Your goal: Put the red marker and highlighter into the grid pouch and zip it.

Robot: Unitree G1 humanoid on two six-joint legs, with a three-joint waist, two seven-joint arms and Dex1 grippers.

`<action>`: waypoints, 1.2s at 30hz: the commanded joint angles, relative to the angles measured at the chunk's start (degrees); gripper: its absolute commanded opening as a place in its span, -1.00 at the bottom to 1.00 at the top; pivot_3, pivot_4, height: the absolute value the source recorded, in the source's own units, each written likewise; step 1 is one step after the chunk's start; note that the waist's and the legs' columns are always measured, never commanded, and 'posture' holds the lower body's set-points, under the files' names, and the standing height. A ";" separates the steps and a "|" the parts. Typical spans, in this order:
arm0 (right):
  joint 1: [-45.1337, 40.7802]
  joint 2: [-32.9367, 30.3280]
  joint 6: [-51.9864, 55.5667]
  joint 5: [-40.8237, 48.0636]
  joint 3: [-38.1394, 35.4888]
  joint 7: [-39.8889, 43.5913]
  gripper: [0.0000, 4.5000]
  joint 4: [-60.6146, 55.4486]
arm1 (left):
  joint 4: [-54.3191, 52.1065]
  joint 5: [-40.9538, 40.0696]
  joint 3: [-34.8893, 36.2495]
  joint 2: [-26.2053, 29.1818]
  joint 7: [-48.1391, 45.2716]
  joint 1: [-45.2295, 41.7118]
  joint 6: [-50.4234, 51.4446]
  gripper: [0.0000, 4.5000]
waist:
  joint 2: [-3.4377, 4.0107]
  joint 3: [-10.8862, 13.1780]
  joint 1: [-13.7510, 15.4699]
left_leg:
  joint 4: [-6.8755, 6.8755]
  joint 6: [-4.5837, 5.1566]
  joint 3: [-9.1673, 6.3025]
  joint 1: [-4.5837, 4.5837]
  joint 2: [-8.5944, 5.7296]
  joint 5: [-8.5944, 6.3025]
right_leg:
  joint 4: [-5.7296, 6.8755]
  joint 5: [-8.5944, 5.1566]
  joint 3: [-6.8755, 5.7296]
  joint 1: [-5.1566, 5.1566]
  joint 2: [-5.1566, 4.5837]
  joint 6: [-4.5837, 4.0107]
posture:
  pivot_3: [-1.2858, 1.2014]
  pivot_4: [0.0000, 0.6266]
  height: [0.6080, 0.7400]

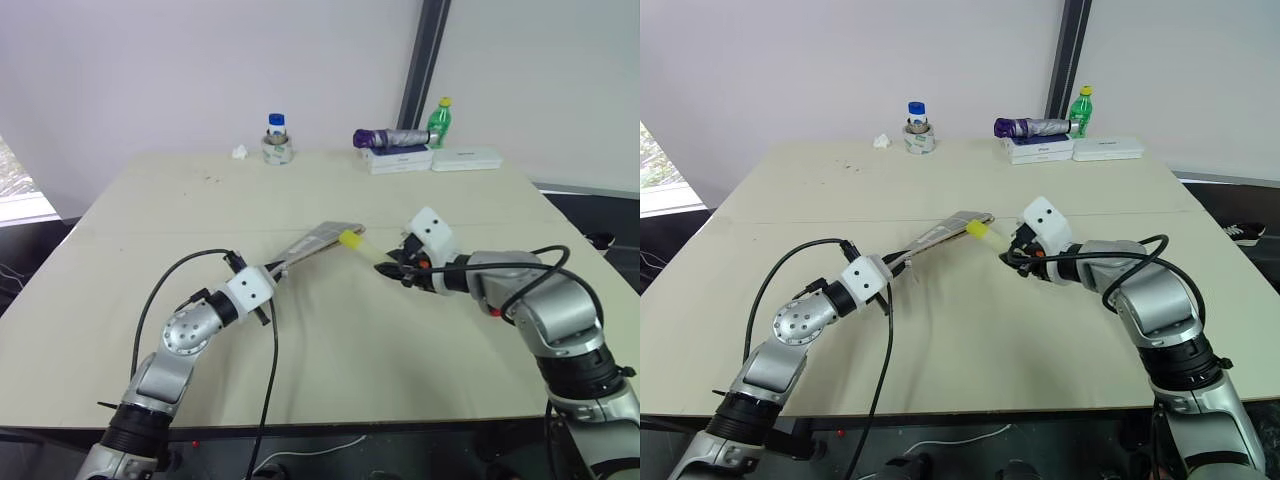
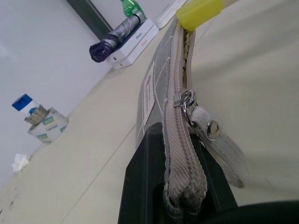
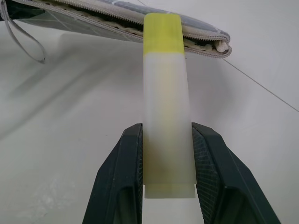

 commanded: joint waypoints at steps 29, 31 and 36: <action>-0.69 -3.61 -5.37 0.14 10.45 11.43 -0.61 -5.89 | 5.28 -1.62 -6.43 7.93 -14.89 -3.55 -22.24 -1.00 | 0.00 0.00 -0.08 | -0.01 0.01 -0.04 0.00 0.01 0.00 | -0.06 0.00 -0.05 0.03 0.00 0.00 | 0.03 -0.52 0.96; -0.66 -3.63 -5.37 0.17 9.81 11.36 -0.61 -5.67 | 5.44 -1.80 -6.10 7.75 -14.76 -3.46 -21.62 -1.00 | 0.00 0.00 -0.07 | -0.01 0.01 -0.04 0.00 0.01 0.00 | -0.06 0.00 -0.05 0.04 0.00 0.00 | 0.03 -0.52 0.96; -1.45 -3.60 -4.24 1.46 5.45 10.22 0.53 -4.91 | 5.64 -1.50 -5.72 7.50 -14.31 -2.91 -19.75 -1.00 | 0.00 0.00 -0.08 | -0.01 0.01 -0.04 0.00 0.00 0.00 | -0.06 0.00 -0.06 0.04 0.00 0.00 | 0.03 -0.52 0.96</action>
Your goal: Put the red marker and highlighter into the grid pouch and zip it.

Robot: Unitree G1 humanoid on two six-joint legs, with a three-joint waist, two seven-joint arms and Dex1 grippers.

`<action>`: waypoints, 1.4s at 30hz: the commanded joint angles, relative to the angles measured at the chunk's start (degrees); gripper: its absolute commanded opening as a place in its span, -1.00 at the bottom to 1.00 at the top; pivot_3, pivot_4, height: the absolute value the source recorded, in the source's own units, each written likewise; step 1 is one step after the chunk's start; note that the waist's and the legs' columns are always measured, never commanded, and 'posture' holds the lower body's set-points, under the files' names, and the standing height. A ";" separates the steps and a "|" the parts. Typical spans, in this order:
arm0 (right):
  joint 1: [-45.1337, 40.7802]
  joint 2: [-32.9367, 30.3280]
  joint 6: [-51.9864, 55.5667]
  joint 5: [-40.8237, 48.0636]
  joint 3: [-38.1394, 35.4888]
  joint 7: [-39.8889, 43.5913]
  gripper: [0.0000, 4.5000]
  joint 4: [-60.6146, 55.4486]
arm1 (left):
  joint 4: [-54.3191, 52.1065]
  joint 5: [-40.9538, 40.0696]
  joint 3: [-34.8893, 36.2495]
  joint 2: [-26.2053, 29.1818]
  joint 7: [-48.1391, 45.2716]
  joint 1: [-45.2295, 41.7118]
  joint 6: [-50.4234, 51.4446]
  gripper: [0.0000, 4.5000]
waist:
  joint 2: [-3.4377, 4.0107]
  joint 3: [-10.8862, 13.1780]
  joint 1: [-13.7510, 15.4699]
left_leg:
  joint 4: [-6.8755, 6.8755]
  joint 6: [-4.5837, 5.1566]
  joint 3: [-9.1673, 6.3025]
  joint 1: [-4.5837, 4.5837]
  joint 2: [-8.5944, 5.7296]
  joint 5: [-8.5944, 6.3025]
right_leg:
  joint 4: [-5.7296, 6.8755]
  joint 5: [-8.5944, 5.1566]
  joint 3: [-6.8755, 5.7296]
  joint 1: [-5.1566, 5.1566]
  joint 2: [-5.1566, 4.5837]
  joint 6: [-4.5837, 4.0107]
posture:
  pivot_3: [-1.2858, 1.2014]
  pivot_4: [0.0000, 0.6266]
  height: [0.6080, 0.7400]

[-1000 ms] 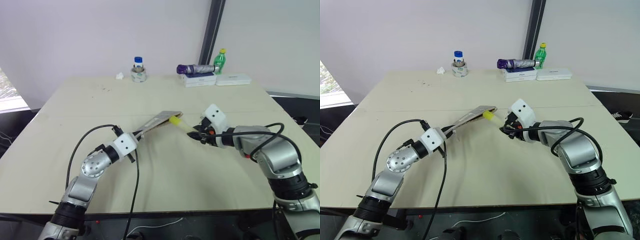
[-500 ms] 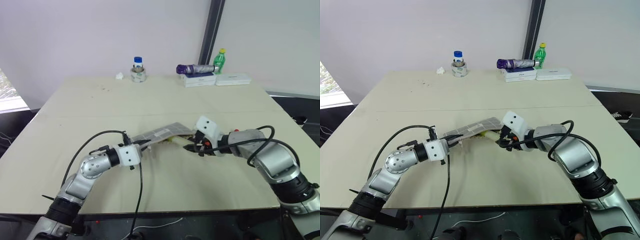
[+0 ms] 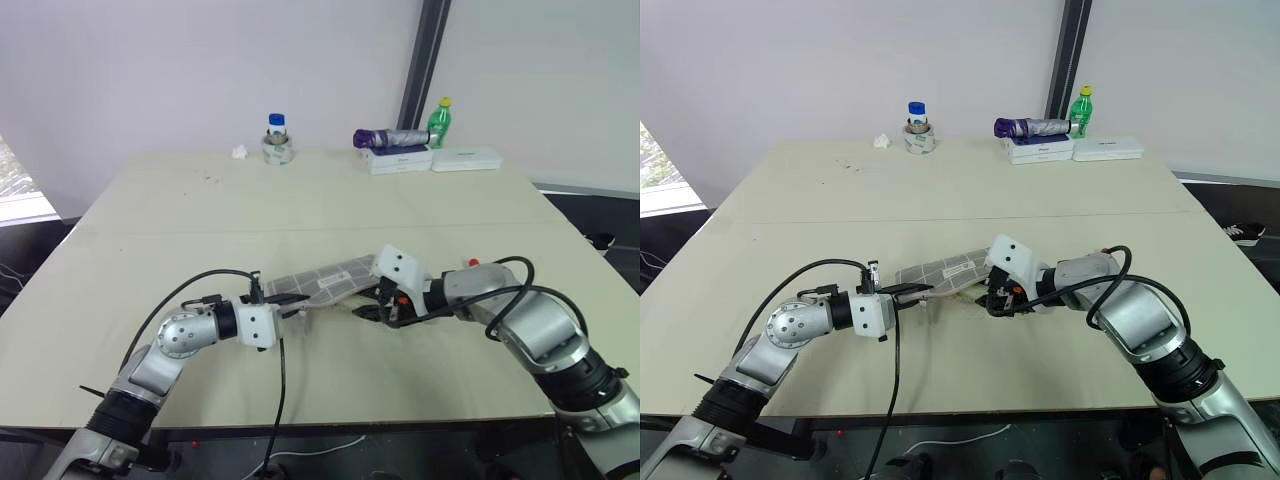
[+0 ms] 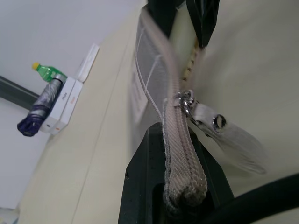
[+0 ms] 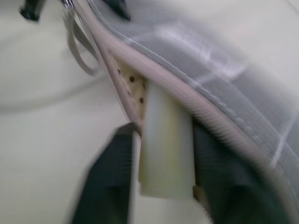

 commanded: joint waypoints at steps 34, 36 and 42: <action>14.67 -3.27 7.55 -2.44 -31.35 -21.23 -0.01 21.32 | -8.35 -3.88 2.99 -16.06 13.68 0.45 27.33 -1.00 | 0.00 -0.01 0.22 | 0.09 0.01 0.07 0.04 -0.05 -0.01 | -0.08 0.02 -0.11 0.25 -0.02 0.03 | 0.03 -0.52 0.96; 14.02 -2.82 8.24 -1.75 -32.14 -21.64 -0.45 21.36 | -8.40 -3.92 2.91 -16.06 13.58 0.51 27.29 -1.00 | 0.00 -0.01 0.22 | 0.09 0.01 0.07 0.04 -0.05 -0.01 | -0.08 0.02 -0.11 0.25 -0.02 0.03 | 0.03 -0.52 0.96; 14.69 -7.19 3.52 -0.63 -27.21 -14.87 -0.84 11.15 | -6.75 -2.92 2.58 -15.42 13.62 0.19 25.69 -1.00 | 0.04 0.00 0.12 | 0.08 0.02 0.08 0.03 -0.06 -0.01 | -0.08 0.02 -0.10 0.21 -0.02 0.03 | 0.03 -0.52 0.96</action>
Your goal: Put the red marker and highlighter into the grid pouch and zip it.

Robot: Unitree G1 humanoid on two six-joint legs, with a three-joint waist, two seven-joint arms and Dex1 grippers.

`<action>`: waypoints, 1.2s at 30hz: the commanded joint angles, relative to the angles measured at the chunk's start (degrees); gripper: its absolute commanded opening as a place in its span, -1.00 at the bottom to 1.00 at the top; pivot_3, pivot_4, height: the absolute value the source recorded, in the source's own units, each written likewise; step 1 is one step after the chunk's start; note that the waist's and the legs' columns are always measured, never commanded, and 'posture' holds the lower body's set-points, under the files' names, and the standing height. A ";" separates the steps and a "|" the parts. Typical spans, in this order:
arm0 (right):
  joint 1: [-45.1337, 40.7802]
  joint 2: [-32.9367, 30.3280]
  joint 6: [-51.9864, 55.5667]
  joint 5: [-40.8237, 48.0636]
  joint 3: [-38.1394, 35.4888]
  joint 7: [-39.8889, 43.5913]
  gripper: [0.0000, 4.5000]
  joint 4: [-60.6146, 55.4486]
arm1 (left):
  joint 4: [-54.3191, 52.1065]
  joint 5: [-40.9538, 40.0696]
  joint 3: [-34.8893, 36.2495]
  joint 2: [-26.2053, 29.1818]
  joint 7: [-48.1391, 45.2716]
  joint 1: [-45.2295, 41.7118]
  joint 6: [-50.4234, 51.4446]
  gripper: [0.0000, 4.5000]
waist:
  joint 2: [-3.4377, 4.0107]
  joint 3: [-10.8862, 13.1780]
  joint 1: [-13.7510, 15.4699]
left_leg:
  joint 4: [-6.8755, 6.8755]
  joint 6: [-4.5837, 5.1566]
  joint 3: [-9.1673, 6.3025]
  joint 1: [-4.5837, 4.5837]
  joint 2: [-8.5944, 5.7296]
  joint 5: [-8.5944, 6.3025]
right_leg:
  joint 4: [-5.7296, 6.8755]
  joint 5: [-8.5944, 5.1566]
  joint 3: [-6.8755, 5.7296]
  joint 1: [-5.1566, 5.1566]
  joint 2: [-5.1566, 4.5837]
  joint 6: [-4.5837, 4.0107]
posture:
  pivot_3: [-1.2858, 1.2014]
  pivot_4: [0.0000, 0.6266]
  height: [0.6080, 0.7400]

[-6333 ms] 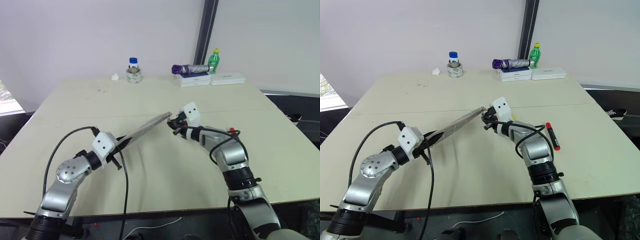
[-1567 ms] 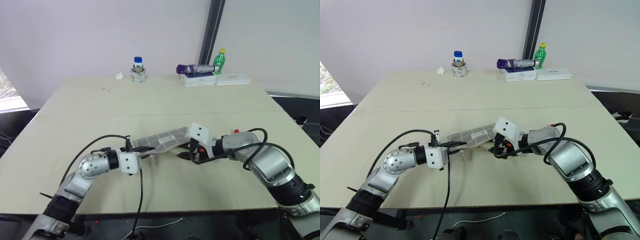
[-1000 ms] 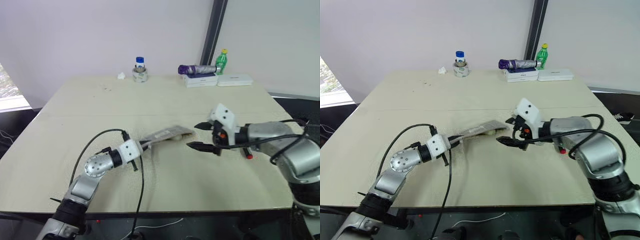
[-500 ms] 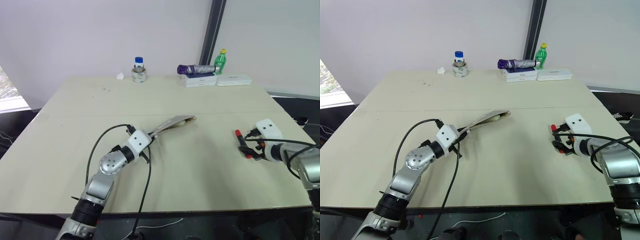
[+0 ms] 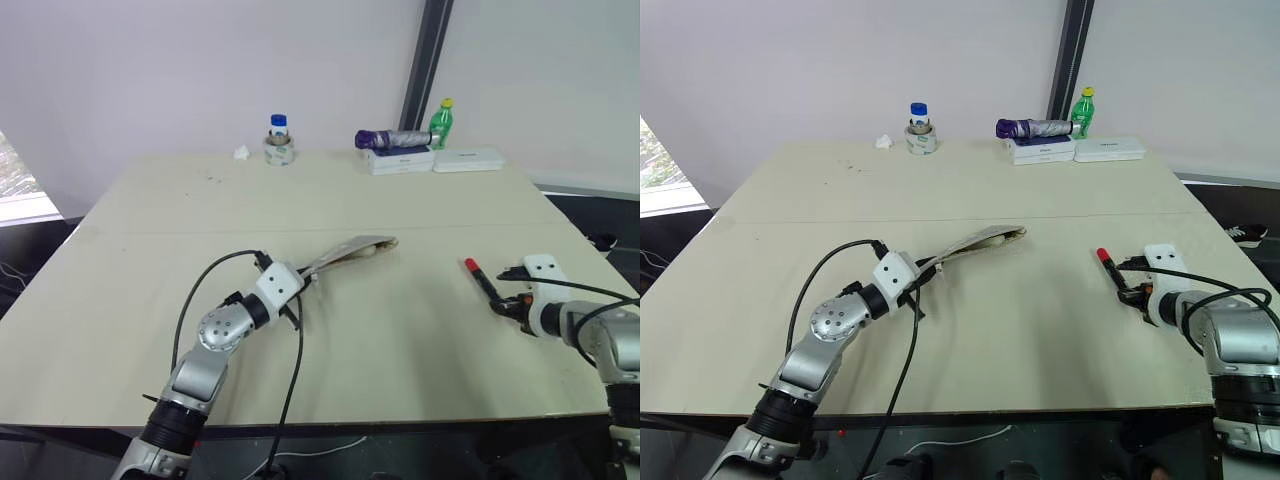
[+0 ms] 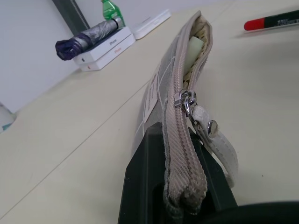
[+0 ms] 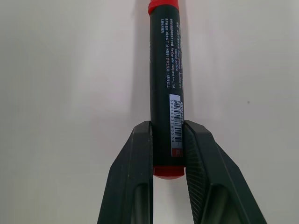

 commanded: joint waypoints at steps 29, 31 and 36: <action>-4.32 -12.59 -15.45 -2.86 19.21 19.57 -0.84 -22.49 | 3.11 3.51 -3.03 3.91 -3.87 -2.22 -11.69 -1.00 | 0.01 0.01 0.04 | 0.02 0.03 -0.06 0.00 0.01 -0.02 | -0.18 0.04 -0.06 0.10 -0.02 0.08 | 0.03 -0.52 0.96; -5.59 -12.86 -16.87 -4.43 21.63 20.73 -0.84 -23.20 | 3.62 3.61 -3.38 4.07 -4.63 -2.52 -12.40 -1.00 | 0.01 0.01 0.06 | 0.02 0.03 -0.07 0.00 0.01 -0.02 | -0.18 0.05 -0.06 0.10 -0.02 0.08 | 0.03 -0.52 0.96; -9.83 -11.14 -19.62 -7.90 27.26 23.15 -0.84 -23.33 | 3.89 2.65 -4.62 4.42 -7.95 -2.80 -14.55 -1.00 | 0.01 0.01 0.01 | 0.02 0.03 -0.07 -0.01 0.01 -0.02 | -0.19 0.05 -0.06 0.09 -0.02 0.08 | 0.03 -0.52 0.96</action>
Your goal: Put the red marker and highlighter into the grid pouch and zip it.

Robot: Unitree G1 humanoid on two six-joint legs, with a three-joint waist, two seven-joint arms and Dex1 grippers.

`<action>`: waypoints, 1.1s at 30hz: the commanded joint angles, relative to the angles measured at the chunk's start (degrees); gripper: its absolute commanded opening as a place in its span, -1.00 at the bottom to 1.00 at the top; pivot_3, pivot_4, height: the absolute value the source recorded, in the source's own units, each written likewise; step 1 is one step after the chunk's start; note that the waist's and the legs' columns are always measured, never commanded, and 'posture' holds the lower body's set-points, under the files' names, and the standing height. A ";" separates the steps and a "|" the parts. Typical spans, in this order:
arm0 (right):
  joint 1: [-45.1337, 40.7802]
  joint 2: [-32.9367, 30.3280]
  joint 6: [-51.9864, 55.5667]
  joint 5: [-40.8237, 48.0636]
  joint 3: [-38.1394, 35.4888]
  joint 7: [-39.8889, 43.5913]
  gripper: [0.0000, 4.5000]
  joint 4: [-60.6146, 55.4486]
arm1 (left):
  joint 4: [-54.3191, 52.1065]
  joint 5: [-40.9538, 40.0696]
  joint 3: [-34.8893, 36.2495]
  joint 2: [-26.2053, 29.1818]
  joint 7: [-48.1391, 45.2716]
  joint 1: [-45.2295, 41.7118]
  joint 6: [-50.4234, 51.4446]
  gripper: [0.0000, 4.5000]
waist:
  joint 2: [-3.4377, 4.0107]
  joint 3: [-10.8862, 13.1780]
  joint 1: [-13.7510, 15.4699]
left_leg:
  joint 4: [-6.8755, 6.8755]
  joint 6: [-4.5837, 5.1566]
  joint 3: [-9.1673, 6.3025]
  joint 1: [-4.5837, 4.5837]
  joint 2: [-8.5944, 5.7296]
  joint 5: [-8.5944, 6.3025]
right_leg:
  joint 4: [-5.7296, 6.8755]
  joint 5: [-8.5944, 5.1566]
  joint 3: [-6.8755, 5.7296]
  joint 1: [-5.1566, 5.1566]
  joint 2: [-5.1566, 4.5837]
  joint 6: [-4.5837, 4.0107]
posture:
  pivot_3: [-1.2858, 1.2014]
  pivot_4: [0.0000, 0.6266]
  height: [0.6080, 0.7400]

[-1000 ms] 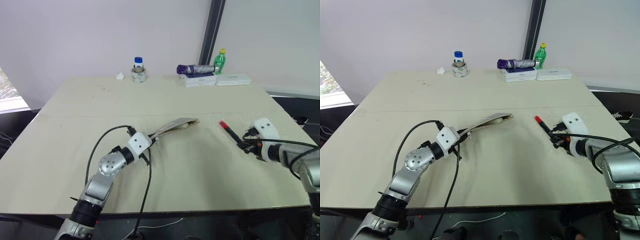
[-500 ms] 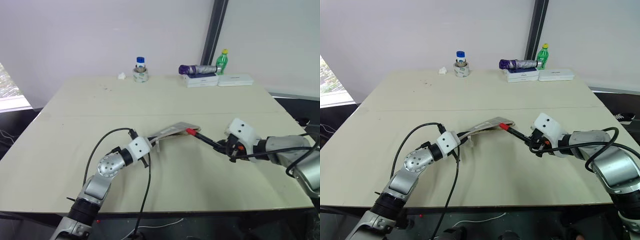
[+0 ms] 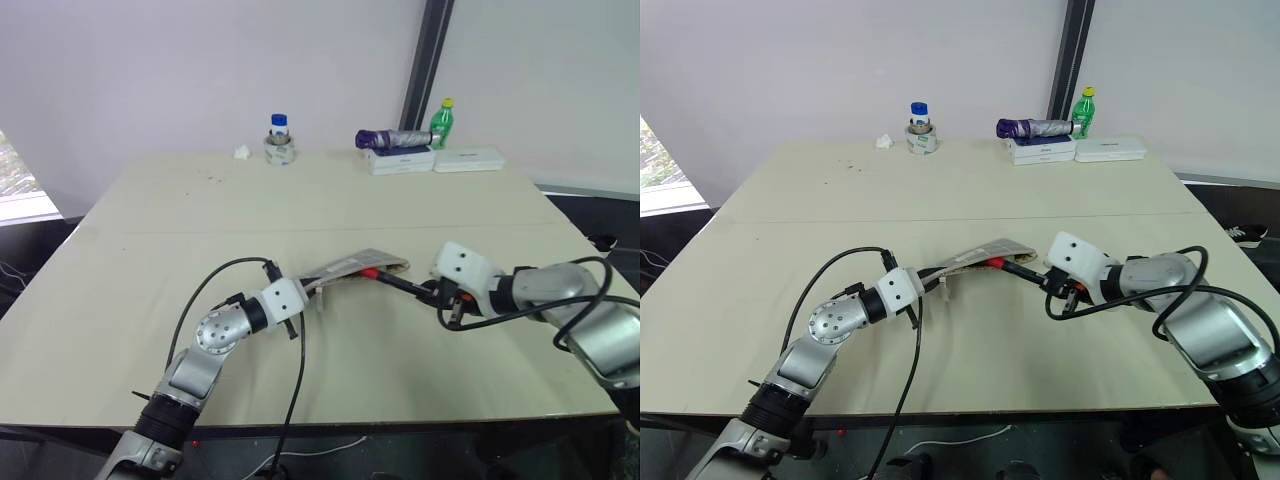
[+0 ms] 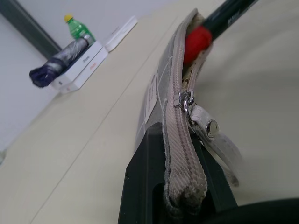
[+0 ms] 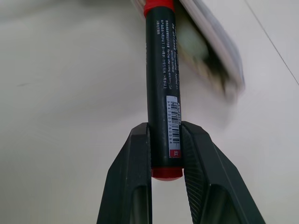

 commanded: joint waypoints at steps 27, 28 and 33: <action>-7.44 5.98 5.05 8.56 -14.66 5.77 0.95 -3.57 | -9.90 -18.68 7.00 -8.68 -1.44 -2.34 29.84 -1.00 | 0.00 0.00 0.09 | 0.03 0.01 -0.07 0.01 0.02 0.00 | 0.01 0.01 -0.03 0.06 -0.02 0.00 | 0.03 -0.52 0.96; -7.28 6.82 6.60 10.09 -15.64 5.01 0.95 -4.35 | -10.21 -20.30 7.97 -9.68 -0.42 -3.24 32.93 -1.00 | 0.00 0.00 0.09 | 0.04 0.01 -0.08 0.01 0.02 0.00 | 0.01 0.01 -0.04 0.07 -0.01 0.00 | 0.03 -0.52 0.96; -5.99 12.28 12.32 13.13 -14.65 -1.46 0.95 -7.88 | -10.33 -26.18 11.33 -12.78 3.34 -8.27 44.80 -1.00 | -0.01 0.00 -0.07 | 0.08 0.01 -0.08 0.01 0.01 0.00 | 0.03 0.01 -0.05 0.07 0.01 0.01 | 0.03 -0.52 0.96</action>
